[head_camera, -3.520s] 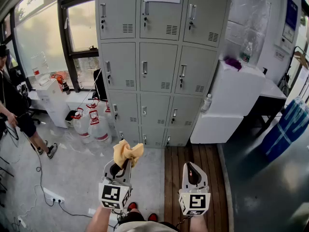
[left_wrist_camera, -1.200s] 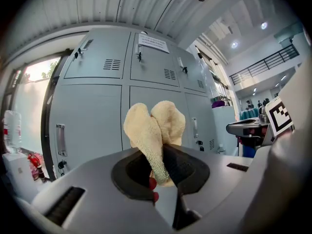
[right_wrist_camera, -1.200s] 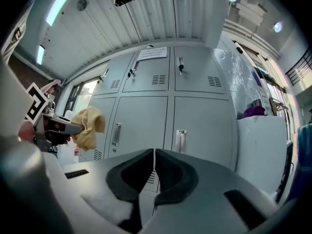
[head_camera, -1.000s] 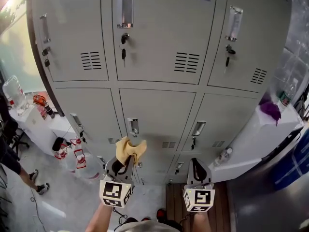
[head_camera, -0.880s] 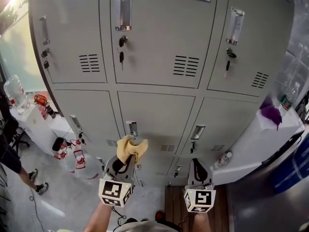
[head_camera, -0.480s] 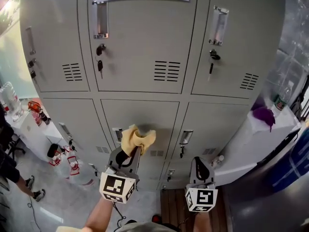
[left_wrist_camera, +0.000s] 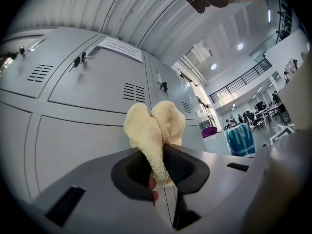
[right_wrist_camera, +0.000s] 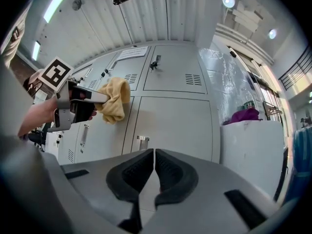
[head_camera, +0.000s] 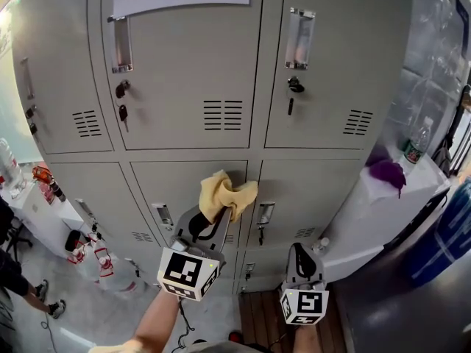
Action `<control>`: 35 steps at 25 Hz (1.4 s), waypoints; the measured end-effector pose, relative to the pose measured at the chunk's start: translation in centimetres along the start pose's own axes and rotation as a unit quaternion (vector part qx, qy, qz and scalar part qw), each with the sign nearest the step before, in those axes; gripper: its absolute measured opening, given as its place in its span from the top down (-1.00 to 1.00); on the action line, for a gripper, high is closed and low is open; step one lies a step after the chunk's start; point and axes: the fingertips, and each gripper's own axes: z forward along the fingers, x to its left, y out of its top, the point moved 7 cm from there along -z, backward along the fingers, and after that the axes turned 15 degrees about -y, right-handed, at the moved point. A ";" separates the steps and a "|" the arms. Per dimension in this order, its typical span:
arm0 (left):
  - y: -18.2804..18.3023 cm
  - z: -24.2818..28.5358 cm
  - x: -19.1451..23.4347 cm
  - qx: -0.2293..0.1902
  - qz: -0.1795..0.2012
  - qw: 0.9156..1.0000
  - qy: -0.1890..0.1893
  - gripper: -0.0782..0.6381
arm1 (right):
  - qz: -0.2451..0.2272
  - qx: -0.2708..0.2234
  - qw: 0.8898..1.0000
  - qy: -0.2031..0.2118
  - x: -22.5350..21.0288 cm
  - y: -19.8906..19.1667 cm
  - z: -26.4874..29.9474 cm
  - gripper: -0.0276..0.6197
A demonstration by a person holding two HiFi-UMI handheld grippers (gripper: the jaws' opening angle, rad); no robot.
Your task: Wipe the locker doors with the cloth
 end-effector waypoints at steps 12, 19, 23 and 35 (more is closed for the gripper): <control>0.6 3.6 1.4 0.019 -0.010 1.000 -0.011 0.57 | 0.003 0.008 1.000 0.006 -0.3 -0.8 0.2 0.84; 0.5 3.3 2.0 0.025 -0.017 1.000 0.004 0.57 | 0.005 0.007 1.000 0.011 0.4 -0.7 0.4 0.84; 0.5 2.5 2.8 0.031 -0.008 0.999 0.020 0.57 | 0.004 0.006 1.000 0.021 1.1 -0.8 0.7 0.84; -0.4 -1.9 5.9 0.053 -0.002 0.995 0.084 0.57 | 0.010 0.002 0.998 0.060 3.8 -0.8 1.7 0.84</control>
